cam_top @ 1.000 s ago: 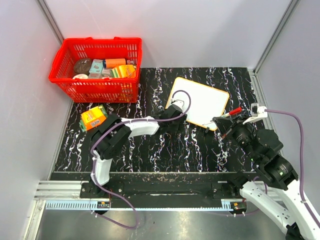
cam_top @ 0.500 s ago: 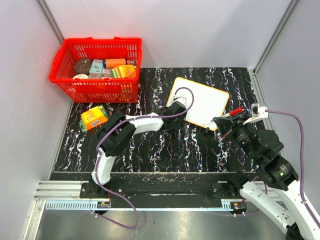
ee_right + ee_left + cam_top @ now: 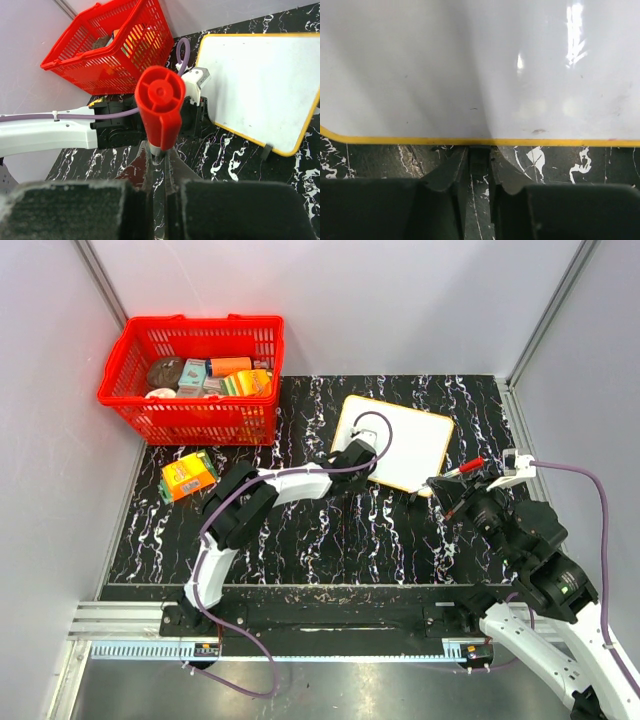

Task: Write a sentence on the whiteboard
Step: Adjust the whiteboard at the center of the board.

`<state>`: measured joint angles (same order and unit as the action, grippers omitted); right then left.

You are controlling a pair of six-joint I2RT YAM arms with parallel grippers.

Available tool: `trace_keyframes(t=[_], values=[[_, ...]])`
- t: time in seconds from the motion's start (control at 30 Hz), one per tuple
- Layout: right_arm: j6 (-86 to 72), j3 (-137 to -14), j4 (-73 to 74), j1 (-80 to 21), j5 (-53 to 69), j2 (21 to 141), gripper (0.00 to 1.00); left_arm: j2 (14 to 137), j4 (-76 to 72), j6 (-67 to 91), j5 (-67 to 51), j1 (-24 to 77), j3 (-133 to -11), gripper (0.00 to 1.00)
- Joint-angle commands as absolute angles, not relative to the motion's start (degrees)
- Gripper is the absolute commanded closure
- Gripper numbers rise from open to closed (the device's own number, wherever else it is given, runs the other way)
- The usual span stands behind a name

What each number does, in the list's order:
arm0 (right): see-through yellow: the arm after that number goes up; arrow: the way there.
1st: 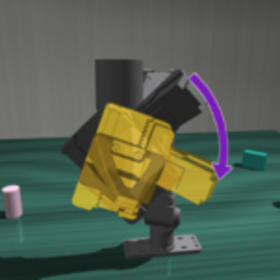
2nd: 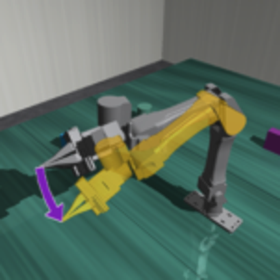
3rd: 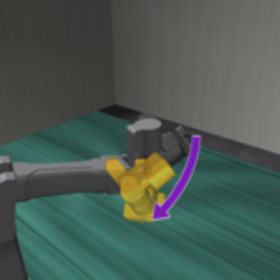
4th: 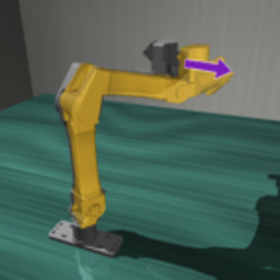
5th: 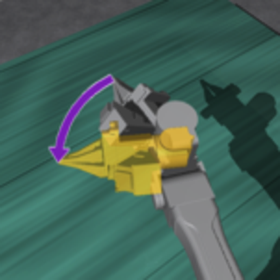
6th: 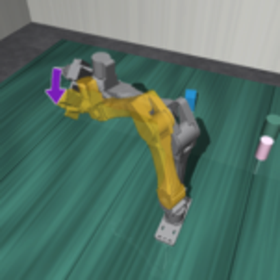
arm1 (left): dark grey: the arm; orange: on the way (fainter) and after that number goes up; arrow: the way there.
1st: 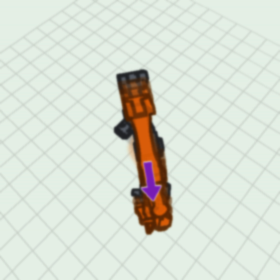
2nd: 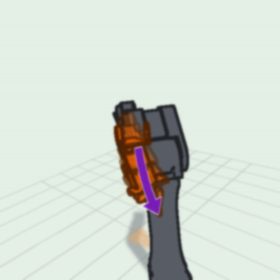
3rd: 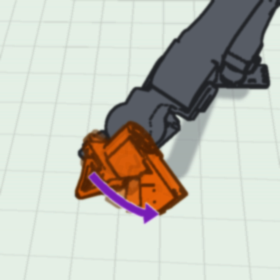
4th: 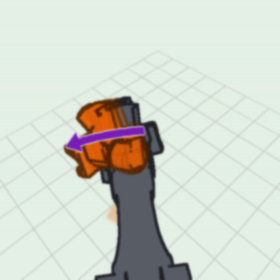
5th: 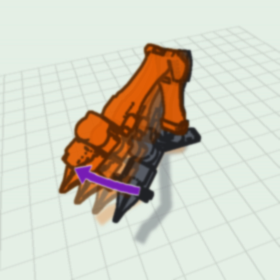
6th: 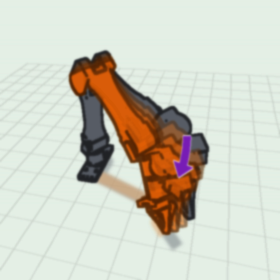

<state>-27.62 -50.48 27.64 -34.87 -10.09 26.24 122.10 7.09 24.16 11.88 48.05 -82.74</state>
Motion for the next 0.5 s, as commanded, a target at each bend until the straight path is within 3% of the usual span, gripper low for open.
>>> trace_keyframes(t=[0.0, 0.47], values=[[-27.07, -52.47, 27.60, -34.98, -11.78, 25.49, 1.00, 123.49, 8.53, 25.13, 11.78, 47.90, -81.13, 0.88], [-28.30, -51.68, 27.60, -34.98, -11.25, 24.96, 1.00, 116.99, 8.17, 28.65, 17.39, 51.24, -70.15, 0.92]])
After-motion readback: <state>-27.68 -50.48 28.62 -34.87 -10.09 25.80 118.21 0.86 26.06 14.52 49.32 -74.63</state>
